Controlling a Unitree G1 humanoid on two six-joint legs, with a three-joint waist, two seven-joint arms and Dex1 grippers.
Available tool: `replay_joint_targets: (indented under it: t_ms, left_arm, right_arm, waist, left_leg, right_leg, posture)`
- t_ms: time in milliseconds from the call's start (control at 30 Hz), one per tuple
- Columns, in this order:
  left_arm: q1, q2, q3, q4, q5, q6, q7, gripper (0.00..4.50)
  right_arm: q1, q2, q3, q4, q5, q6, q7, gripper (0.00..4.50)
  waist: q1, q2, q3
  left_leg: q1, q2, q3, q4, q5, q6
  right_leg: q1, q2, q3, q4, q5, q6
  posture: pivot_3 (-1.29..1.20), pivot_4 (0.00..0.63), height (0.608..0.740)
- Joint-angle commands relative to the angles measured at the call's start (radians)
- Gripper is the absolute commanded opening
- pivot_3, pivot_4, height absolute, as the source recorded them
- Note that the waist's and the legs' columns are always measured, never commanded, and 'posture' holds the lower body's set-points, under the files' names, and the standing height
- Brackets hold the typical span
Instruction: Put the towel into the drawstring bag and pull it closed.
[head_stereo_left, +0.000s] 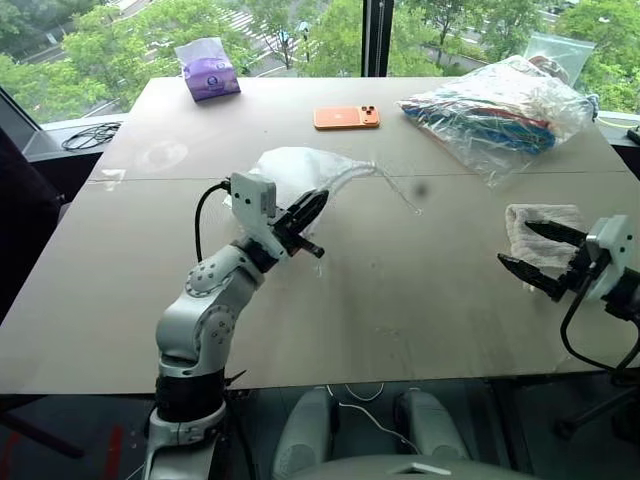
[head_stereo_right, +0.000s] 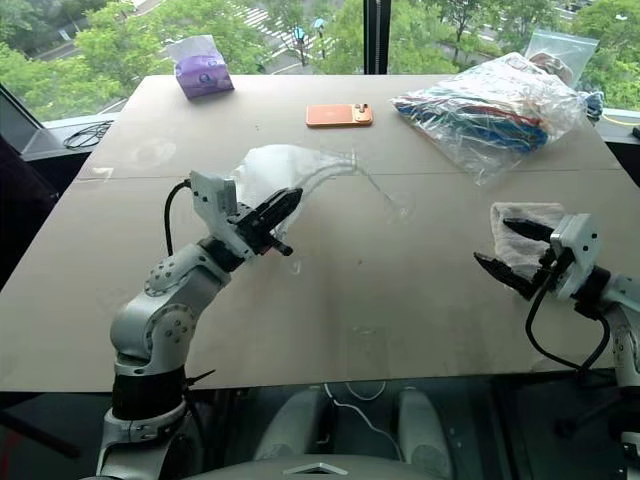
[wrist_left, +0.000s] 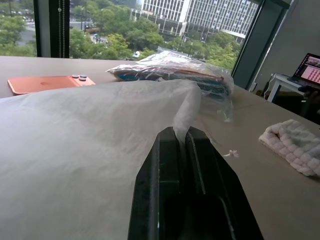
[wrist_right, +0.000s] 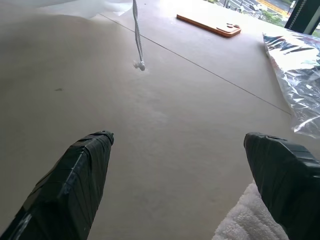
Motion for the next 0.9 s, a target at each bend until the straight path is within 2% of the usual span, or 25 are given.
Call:
replay_joint_targets:
  t_ms: [33,167,400,433,500,600,800,900]
  left_arm:
    - [0.058,0.086,0.024,-0.013,-0.060,0.025,-0.114,0.12]
    - [0.098,0.161,0.022,0.065,-0.023,-0.043,-0.207,0.12]
    - [0.050,0.133,0.028,0.187,-0.030,-0.084,-0.222,0.12]
    - [0.047,0.127,0.024,0.193,-0.031,-0.085,-0.224,0.66]
    - [0.043,0.119,0.016,0.207,-0.025,-0.090,-0.228,1.28]
    - [0.043,0.129,-0.018,0.246,0.015,-0.098,-0.243,2.63]
    - [0.024,0.137,-0.040,0.289,0.064,-0.127,-0.248,2.63]
    - [0.040,0.149,-0.110,0.277,0.179,-0.274,-0.267,2.63]
  right_arm:
    - [0.014,0.003,-0.047,-0.076,0.066,0.005,0.019,4.50]
    - [0.035,0.006,-0.037,-0.110,0.087,0.026,0.015,4.50]
    - [0.025,0.011,-0.024,-0.122,0.086,0.033,0.000,4.50]
    - [0.025,0.012,-0.022,-0.125,0.086,0.033,-0.002,4.50]
    - [0.026,0.015,-0.019,-0.130,0.086,0.034,-0.005,4.50]
    - [0.029,0.025,-0.015,-0.140,0.083,0.033,-0.012,4.50]
    - [0.037,0.032,-0.017,-0.148,0.080,0.032,-0.016,4.50]
    - [0.040,0.035,-0.017,-0.149,0.077,0.028,-0.020,4.50]
  waist:
    - [-0.004,0.000,0.000]
    - [-0.004,0.000,0.000]
    - [0.001,0.000,0.000]
    - [0.002,0.000,0.000]
    - [0.003,0.000,0.000]
    - [0.002,0.000,0.000]
    - [0.003,0.000,0.000]
    - [0.003,0.000,0.000]
  left_leg:
    - [0.000,0.000,0.000,0.000,0.000,0.000]
    - [0.000,0.000,0.000,0.000,0.000,0.000]
    - [0.000,0.000,0.000,0.000,0.000,0.000]
    - [0.000,0.000,0.000,0.000,0.000,0.000]
    - [0.000,0.000,0.000,0.000,0.000,0.000]
    - [0.000,0.000,0.000,0.000,0.000,0.000]
    - [0.000,0.000,0.000,0.000,0.000,0.000]
    - [0.000,0.000,0.000,0.000,0.000,0.000]
  right_leg:
    - [0.000,0.000,0.000,0.000,0.000,0.000]
    - [0.000,0.000,0.000,0.000,-0.002,-0.003]
    - [0.000,0.000,0.000,0.000,-0.002,-0.004]
    - [0.000,0.000,0.000,0.000,-0.002,-0.003]
    - [0.000,0.000,0.000,0.000,0.000,-0.001]
    - [0.000,0.000,0.000,0.000,0.000,0.000]
    - [0.000,0.000,0.000,0.000,0.000,0.000]
    - [0.000,0.000,0.000,0.000,0.000,0.000]
  posture:
    - [0.00,0.150,0.740]
    - [0.00,0.150,0.740]
    - [0.00,0.150,0.740]
    - [0.00,0.150,0.740]
    - [0.00,0.150,0.740]
    - [0.00,0.150,0.740]
    - [0.00,0.150,0.740]
    - [0.00,0.150,0.740]
